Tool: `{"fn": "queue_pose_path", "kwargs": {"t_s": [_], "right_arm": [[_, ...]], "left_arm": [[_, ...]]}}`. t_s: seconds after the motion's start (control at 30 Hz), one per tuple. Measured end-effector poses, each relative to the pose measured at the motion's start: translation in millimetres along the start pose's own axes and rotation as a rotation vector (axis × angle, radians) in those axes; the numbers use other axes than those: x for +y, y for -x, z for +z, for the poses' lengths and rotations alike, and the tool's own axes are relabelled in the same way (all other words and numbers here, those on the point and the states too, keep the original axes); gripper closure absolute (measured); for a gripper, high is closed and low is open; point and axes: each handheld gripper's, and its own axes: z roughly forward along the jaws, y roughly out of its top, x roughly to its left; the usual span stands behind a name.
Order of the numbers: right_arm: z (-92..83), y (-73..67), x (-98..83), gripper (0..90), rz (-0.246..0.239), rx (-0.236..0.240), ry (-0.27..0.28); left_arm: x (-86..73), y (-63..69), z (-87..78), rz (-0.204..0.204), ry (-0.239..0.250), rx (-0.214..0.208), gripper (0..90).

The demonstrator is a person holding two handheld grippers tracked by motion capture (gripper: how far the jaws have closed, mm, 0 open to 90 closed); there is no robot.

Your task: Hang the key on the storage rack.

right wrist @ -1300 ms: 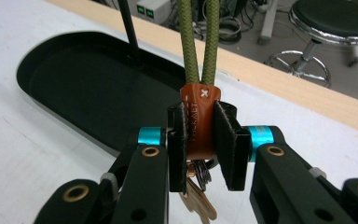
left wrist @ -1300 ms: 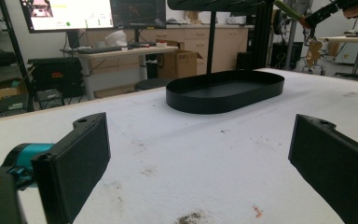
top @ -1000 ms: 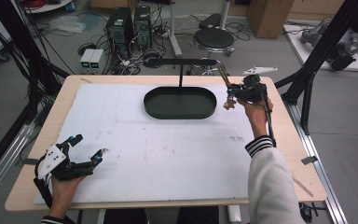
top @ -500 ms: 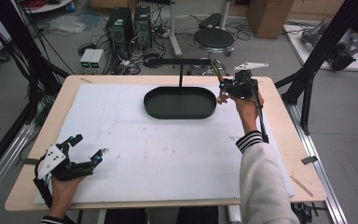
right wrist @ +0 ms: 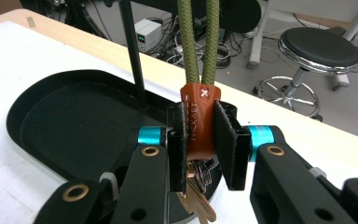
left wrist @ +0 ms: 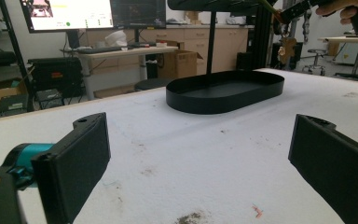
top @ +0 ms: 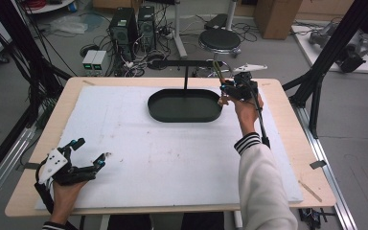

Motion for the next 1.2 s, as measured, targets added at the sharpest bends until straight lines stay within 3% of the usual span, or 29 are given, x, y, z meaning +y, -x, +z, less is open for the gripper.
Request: {"fn": "queue_pose_path", "kwargs": {"t_s": [0.43,1.2], "right_arm": [[10.7,-6.6,-2.3,75.3,0.004,-0.033,0.005],[36.7,-7.0,-11.6,75.3,0.078,-0.019,0.0]], "left_arm": [[-0.1,-0.4,-0.3,0.001,0.0,-0.001,5.8],[-0.2,-0.3,-0.5,0.001,0.004,-0.001,5.8]]}}
